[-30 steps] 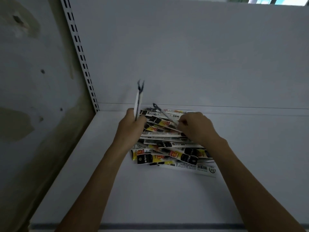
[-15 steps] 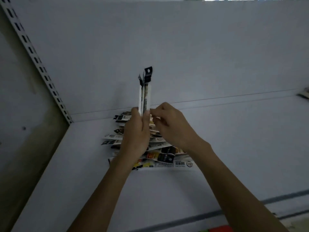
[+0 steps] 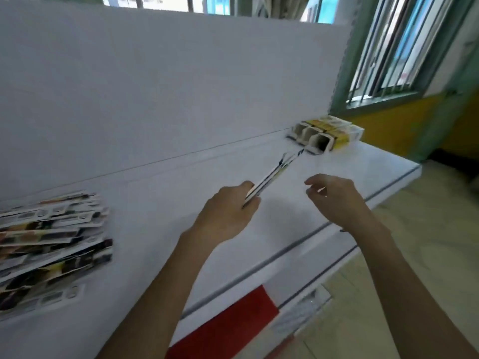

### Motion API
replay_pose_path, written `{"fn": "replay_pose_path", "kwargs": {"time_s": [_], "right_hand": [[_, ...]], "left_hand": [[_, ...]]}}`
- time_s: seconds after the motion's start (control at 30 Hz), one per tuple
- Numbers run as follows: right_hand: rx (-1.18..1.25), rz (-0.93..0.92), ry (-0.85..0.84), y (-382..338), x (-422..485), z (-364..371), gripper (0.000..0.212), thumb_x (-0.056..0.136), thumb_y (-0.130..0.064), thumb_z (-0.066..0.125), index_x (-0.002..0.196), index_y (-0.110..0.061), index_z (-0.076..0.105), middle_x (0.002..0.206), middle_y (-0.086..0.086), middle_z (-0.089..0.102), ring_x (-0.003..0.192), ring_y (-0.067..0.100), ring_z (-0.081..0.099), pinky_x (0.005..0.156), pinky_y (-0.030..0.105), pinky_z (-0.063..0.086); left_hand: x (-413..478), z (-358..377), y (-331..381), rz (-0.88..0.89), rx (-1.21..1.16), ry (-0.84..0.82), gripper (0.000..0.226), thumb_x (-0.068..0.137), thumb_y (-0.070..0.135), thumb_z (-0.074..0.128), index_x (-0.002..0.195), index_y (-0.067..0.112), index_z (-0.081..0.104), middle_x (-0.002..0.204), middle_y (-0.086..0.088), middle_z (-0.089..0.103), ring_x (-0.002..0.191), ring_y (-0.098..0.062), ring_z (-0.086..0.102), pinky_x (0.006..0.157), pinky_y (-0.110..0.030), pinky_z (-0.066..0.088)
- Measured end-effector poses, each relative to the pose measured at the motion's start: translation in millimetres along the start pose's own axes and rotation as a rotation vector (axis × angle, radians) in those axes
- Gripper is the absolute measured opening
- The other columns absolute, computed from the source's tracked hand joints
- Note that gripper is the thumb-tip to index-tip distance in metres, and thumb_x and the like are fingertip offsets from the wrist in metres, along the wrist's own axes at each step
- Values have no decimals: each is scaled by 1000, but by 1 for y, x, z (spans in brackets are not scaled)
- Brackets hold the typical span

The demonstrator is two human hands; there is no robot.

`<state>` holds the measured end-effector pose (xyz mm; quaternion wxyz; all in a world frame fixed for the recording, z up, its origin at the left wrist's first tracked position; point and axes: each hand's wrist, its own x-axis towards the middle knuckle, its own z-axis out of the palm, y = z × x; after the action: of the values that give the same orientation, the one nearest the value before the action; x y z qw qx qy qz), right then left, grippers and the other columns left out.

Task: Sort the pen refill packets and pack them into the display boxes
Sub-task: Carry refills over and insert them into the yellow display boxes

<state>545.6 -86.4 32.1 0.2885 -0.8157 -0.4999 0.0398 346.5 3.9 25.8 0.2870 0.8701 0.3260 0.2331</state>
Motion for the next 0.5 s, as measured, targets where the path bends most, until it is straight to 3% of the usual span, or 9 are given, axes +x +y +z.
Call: {"fn": "replay_pose_path", "kwargs": {"time_s": [0.13, 0.27, 0.4, 0.5], "right_hand": [[-41, 90, 45, 86, 2, -64, 24, 92, -19, 52, 113, -15, 62, 100, 4, 63, 86, 17, 57, 78, 29, 46], [-52, 120, 109, 150, 18, -98, 22, 91, -15, 54, 111, -15, 63, 95, 5, 64, 73, 11, 55, 74, 30, 47], [-53, 101, 158, 200, 58, -104, 24, 89, -15, 56, 111, -14, 64, 90, 2, 65, 78, 15, 58, 77, 33, 50], [-31, 54, 124, 224, 111, -104, 24, 89, -18, 54, 112, -17, 63, 87, -6, 61, 80, 13, 59, 76, 34, 51]], "left_hand": [[62, 79, 74, 139, -16, -49, 24, 96, 31, 41, 101, 13, 55, 87, -8, 56, 80, -26, 56, 75, -45, 48], [115, 130, 120, 150, -96, -37, 26, 97, 28, 42, 101, 6, 55, 92, -15, 60, 82, -27, 56, 72, -34, 44], [167, 158, 140, 114, -188, 22, 25, 96, 32, 43, 91, 11, 55, 101, -17, 64, 92, -28, 59, 80, -40, 45], [218, 167, 136, 137, -36, 156, 47, 93, 45, 37, 92, 6, 62, 87, -8, 56, 76, -21, 55, 60, -33, 41]]}}
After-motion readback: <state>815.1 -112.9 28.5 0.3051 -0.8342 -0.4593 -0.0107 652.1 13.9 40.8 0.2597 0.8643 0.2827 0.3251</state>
